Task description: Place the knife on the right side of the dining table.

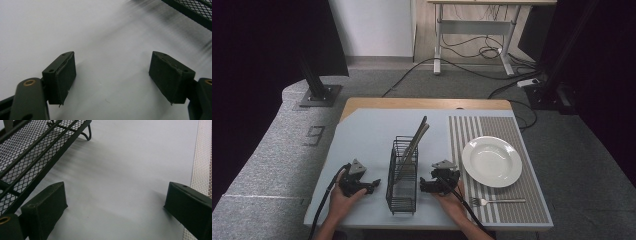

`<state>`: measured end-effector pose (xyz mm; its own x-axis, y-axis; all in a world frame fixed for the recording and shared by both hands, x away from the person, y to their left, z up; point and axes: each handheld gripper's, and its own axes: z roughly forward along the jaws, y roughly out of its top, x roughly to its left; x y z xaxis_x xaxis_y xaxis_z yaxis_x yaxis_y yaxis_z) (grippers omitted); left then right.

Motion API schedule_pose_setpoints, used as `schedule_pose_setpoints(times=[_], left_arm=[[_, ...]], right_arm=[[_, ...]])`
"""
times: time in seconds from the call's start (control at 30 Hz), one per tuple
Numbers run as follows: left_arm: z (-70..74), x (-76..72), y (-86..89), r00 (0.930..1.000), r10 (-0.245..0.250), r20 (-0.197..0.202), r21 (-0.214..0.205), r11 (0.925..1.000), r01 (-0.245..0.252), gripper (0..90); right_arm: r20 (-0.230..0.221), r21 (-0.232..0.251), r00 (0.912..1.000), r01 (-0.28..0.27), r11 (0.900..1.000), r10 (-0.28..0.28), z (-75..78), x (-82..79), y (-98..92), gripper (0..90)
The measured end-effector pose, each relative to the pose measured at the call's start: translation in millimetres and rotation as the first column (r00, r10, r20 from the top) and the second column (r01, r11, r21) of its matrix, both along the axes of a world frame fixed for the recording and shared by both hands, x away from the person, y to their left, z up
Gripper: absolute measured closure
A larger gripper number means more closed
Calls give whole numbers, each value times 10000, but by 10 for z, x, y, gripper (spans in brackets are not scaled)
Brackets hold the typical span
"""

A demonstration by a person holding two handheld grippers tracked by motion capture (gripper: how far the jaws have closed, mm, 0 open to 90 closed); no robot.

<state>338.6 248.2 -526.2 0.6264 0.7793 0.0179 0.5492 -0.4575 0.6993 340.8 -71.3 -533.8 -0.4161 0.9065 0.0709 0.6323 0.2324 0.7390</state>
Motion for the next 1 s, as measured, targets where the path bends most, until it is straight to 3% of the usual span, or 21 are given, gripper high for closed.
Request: schedule_pose_setpoints(times=[0.17, 0.23, 0.27, 0.3, 0.33, 0.43, 0.47, 0.5, 0.53, 0.6, 0.73, 0.8, 1.0], left_arm=[[1, -2, -1, 10000, 8, 6, 12, 10000, -8, 212], [1, -2, -1, 10000, -1, 6, 13, 10000, 1, 212], [1, -2, -1, 10000, 5, 7, 13, 10000, -5, 211], [1, -2, -1, 10000, 3, 2, 8, 10000, -3, 211], [0, 1, 1, 10000, 3, -10, -3, 10000, -3, 211], [0, 2, 2, 10000, 4, -17, -12, 10000, -4, 210], [0, 2, 2, 10000, 3, -19, -15, 10000, -3, 210], [0, 2, 2, 10000, 5, -21, -14, 10000, -5, 210], [0, 2, 2, 10000, 8, -22, -19, 10000, -8, 210], [0, 2, 2, 10000, 5, -13, -12, 10000, -5, 210], [-1, 1, 1, 10000, -2, 8, 0, 10000, 2, 210], [-1, 0, 0, 10000, 0, 24, -3, 10000, 0, 211], [-1, -1, 0, 10000, 16, 20, -17, 10000, -16, 211]], right_arm=[[108, 428, 9999, -1, 9991, -4, 38, -28, -29, 36], [372, 589, 9993, 35, 9983, -57, 104, -48, -62, 47], [622, 834, 9980, 80, 9965, -132, 207, -60, -114, 55], [622, 834, 9980, 80, 9965, -132, 207, -60, -114, 55], [739, 1124, 9972, 32, 9937, -115, 332, -59, -170, 62], [768, 1295, 9970, -220, 9913, 121, 469, -65, -200, 67], [1149, 1465, 9931, -399, 9884, 231, 609, -82, -211, 87], [1149, 1465, 9931, -399, 9884, 231, 609, -82, -211, 87], [1529, 1473, 9879, -478, 9879, 250, 761, -87, -207, 93], [1770, 1518, 9840, -501, 9871, 228, 833, -81, -210, 100], [1964, 1944, 9801, -691, 9785, 302, 1078, 9, -217, 115], [2375, 1867, 9708, -781, 9793, 322, 1246, 104, -176, 131], [2595, 1918, 9642, -1071, 9756, 548, 1475, 303, -31, 141]])
